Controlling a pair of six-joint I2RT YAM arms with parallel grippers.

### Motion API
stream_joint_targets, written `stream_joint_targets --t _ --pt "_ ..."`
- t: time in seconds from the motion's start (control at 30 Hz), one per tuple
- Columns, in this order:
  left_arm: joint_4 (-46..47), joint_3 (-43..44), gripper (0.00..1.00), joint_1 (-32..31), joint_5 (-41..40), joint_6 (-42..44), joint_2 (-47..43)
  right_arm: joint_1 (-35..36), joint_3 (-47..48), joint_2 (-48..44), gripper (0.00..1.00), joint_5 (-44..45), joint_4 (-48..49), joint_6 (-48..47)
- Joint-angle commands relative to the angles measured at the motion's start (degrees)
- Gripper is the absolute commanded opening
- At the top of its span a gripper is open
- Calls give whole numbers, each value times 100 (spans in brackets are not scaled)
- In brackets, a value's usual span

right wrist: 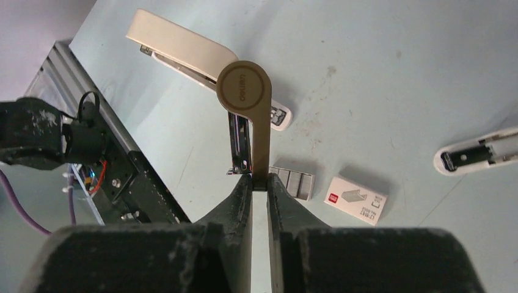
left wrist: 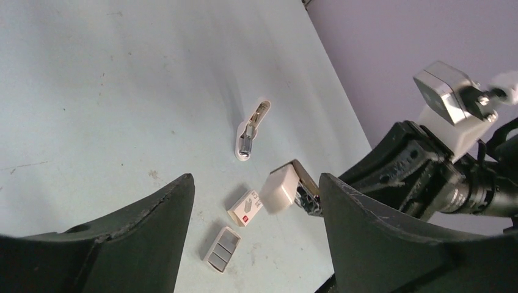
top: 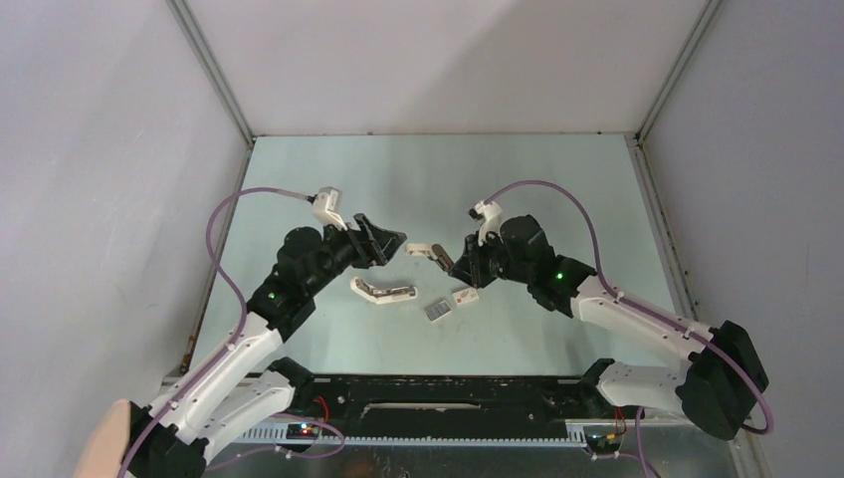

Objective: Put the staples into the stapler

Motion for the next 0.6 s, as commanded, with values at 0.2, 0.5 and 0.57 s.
stream_joint_targets --t 0.2,0.5,0.57 --pt "-466 308 84 14 -7 463 -352 -844 -317 -167 0 -61 -37 1807" --pt "-1840 885 97 14 -1110 1309 -1012 -1870 -1821 -1126 0 -44 962 3205" --pt "-2135 1012 100 14 -1354 1513 -1157 -2130 -2102 -1292 0 -76 1189 3433"
